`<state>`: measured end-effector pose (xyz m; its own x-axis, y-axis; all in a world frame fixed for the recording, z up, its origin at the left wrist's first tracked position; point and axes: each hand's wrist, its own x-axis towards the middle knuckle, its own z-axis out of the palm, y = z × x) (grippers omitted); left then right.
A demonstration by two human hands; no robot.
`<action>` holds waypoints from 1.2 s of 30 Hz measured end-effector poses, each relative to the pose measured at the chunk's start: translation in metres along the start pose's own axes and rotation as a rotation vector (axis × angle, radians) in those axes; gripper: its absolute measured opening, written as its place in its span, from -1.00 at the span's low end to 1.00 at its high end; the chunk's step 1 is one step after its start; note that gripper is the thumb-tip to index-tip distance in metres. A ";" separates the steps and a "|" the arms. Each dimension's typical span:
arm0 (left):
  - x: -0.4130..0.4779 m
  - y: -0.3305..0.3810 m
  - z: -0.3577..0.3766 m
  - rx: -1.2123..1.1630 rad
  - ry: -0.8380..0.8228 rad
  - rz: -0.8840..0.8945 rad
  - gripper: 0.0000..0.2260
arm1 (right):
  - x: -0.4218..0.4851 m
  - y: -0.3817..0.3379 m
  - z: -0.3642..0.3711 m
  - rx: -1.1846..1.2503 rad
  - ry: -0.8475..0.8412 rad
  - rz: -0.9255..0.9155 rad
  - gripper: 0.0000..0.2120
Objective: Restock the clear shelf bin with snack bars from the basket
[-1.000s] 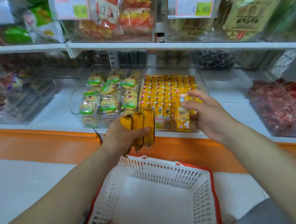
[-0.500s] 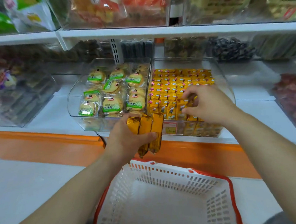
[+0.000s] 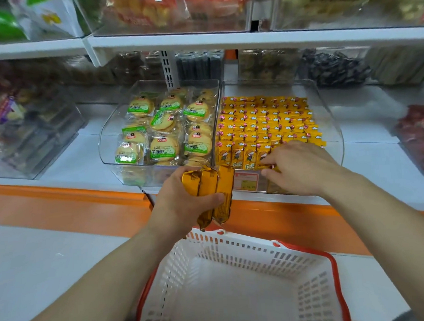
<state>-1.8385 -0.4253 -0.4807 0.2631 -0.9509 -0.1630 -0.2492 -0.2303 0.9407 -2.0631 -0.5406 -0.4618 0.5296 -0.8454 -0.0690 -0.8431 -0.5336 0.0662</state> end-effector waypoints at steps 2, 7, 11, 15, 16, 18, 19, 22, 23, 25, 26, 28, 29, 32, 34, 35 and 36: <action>-0.001 0.000 0.001 -0.017 -0.004 -0.006 -0.57 | -0.004 0.000 -0.001 -0.029 -0.035 0.004 -0.54; -0.004 0.001 0.008 -0.034 -0.018 0.002 -0.57 | -0.022 -0.023 -0.001 0.325 0.289 -0.005 -0.57; -0.007 0.004 0.018 -0.003 -0.031 0.037 -0.51 | -0.023 -0.048 -0.001 0.989 0.128 0.010 -0.68; -0.010 0.006 0.024 0.024 -0.045 0.067 -0.51 | -0.018 -0.044 -0.002 1.170 0.008 0.021 -0.78; -0.010 0.007 0.024 0.028 -0.051 0.068 -0.51 | -0.018 -0.039 -0.004 1.246 -0.028 0.024 -0.81; -0.009 0.007 0.022 0.009 -0.046 0.062 -0.52 | -0.018 -0.026 -0.006 1.374 -0.065 0.031 -0.86; -0.008 0.008 0.020 -0.011 -0.033 0.056 -0.55 | -0.018 -0.020 -0.007 1.421 -0.054 0.036 -0.85; -0.004 0.011 0.012 -0.014 0.016 0.042 -0.61 | -0.016 -0.006 -0.005 1.567 -0.003 0.021 -0.78; -0.002 0.010 0.012 -0.011 0.021 0.032 -0.60 | -0.015 -0.005 -0.004 1.590 0.000 0.027 -0.74; -0.003 0.009 0.012 -0.018 0.014 0.023 -0.58 | -0.014 -0.004 -0.002 1.613 0.007 0.071 -0.67; -0.003 0.009 0.013 -0.023 0.005 0.022 -0.57 | -0.014 -0.004 -0.002 1.638 0.016 0.092 -0.65; -0.004 0.008 0.016 -0.029 -0.015 0.018 -0.56 | -0.013 -0.006 -0.003 1.711 0.042 0.107 -0.61; -0.005 0.007 0.018 -0.028 -0.024 0.014 -0.56 | -0.013 -0.007 -0.003 1.743 0.060 0.103 -0.60; -0.004 0.006 0.019 -0.022 -0.032 0.006 -0.60 | -0.010 -0.012 -0.008 1.743 0.176 0.126 -0.70; -0.003 0.007 0.016 -0.063 -0.025 0.019 -0.67 | -0.009 -0.014 -0.012 1.767 0.254 0.157 -0.69; -0.002 0.008 0.014 -0.094 -0.020 0.023 -0.71 | -0.009 -0.016 -0.015 1.804 0.264 0.164 -0.71; -0.002 0.009 0.013 -0.125 -0.010 0.020 -0.77 | -0.009 -0.018 -0.017 1.843 0.251 0.166 -0.75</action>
<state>-1.8531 -0.4284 -0.4755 0.2496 -0.9572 -0.1465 -0.1361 -0.1845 0.9734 -2.0512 -0.5235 -0.4455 0.2972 -0.9542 -0.0350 0.1835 0.0931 -0.9786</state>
